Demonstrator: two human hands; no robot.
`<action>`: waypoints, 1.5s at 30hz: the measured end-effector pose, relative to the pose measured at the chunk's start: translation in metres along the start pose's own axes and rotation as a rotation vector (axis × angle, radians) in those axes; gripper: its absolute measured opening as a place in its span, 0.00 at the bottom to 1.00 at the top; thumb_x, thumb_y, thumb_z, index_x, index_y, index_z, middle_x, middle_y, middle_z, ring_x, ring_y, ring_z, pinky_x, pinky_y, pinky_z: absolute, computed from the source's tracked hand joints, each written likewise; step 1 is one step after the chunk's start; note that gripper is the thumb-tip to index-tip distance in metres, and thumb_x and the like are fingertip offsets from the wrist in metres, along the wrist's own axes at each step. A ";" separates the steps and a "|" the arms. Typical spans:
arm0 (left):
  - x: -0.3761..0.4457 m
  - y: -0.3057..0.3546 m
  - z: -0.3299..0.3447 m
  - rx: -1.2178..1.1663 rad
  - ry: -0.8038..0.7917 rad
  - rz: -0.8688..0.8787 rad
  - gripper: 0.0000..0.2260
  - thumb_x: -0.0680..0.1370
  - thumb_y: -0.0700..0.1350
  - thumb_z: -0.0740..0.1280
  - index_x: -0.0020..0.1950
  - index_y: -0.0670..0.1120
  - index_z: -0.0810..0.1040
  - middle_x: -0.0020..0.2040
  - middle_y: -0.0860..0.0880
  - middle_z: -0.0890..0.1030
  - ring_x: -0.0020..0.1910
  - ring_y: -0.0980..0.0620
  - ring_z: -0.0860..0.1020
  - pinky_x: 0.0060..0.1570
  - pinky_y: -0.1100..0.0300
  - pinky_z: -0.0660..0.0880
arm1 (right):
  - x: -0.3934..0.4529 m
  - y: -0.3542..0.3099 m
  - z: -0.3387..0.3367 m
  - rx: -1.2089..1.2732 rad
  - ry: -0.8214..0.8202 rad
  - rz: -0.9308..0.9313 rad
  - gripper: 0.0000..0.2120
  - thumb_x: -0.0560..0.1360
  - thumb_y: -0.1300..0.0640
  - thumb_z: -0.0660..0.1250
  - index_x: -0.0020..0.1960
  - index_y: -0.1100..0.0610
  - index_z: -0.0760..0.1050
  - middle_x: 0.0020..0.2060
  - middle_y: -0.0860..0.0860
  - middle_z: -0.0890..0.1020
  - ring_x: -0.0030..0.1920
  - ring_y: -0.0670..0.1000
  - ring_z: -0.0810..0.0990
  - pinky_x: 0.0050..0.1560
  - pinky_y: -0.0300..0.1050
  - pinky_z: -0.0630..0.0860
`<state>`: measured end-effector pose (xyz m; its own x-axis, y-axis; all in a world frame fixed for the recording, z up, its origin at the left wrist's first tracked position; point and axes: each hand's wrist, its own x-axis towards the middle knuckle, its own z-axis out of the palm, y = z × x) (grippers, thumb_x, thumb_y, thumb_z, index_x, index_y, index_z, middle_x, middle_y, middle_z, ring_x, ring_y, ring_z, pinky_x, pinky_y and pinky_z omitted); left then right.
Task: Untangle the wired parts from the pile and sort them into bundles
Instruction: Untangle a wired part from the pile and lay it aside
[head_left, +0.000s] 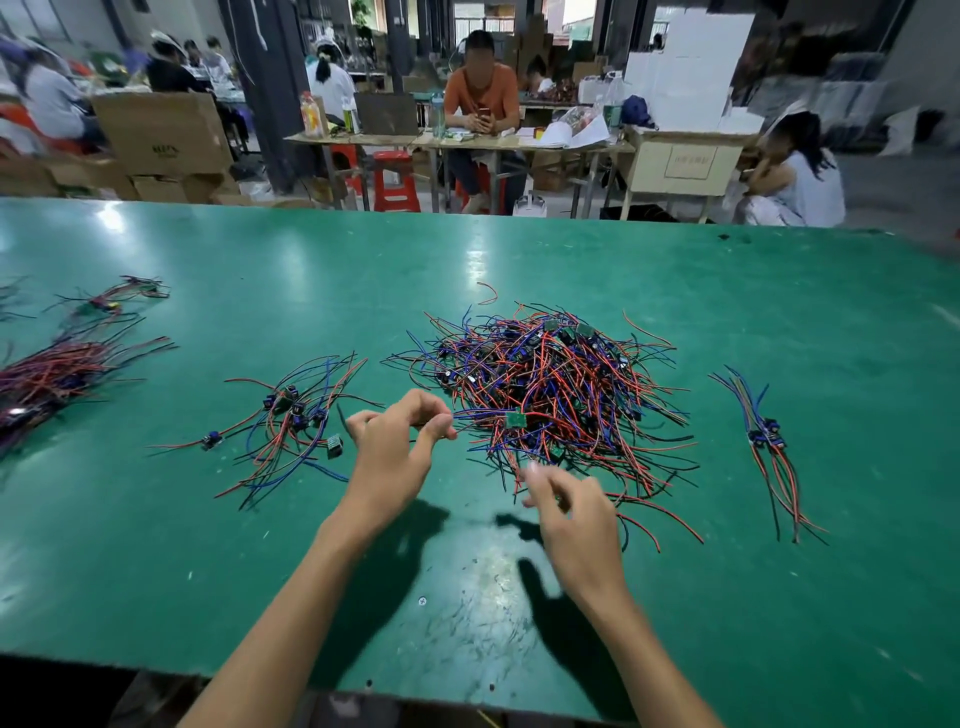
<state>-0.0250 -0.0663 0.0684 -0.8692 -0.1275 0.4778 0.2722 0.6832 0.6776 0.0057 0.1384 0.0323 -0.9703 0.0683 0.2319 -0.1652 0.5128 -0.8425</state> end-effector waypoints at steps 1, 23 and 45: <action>-0.002 0.004 -0.003 -0.007 -0.020 0.033 0.05 0.81 0.47 0.69 0.46 0.55 0.77 0.39 0.62 0.84 0.47 0.63 0.80 0.57 0.61 0.56 | 0.006 -0.011 0.002 0.251 -0.059 0.167 0.26 0.78 0.31 0.57 0.48 0.50 0.83 0.37 0.45 0.84 0.37 0.45 0.76 0.38 0.42 0.72; -0.039 0.058 0.024 -0.745 -0.595 -0.434 0.17 0.80 0.33 0.67 0.68 0.40 0.73 0.44 0.38 0.81 0.31 0.50 0.83 0.36 0.62 0.79 | 0.011 -0.010 -0.035 0.681 -0.237 0.100 0.07 0.79 0.60 0.69 0.55 0.55 0.84 0.40 0.48 0.86 0.38 0.42 0.81 0.40 0.30 0.75; -0.065 0.058 0.091 -0.839 -0.403 -0.650 0.05 0.79 0.38 0.70 0.50 0.44 0.85 0.36 0.48 0.84 0.30 0.48 0.83 0.30 0.61 0.79 | 0.002 0.045 -0.023 0.329 0.049 0.116 0.07 0.79 0.56 0.70 0.49 0.49 0.87 0.45 0.46 0.83 0.47 0.43 0.82 0.49 0.40 0.77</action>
<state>0.0100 0.0473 0.0259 -0.9749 0.0624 -0.2138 -0.2208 -0.1443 0.9646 -0.0001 0.1811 0.0058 -0.9776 0.1552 0.1418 -0.1101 0.1969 -0.9742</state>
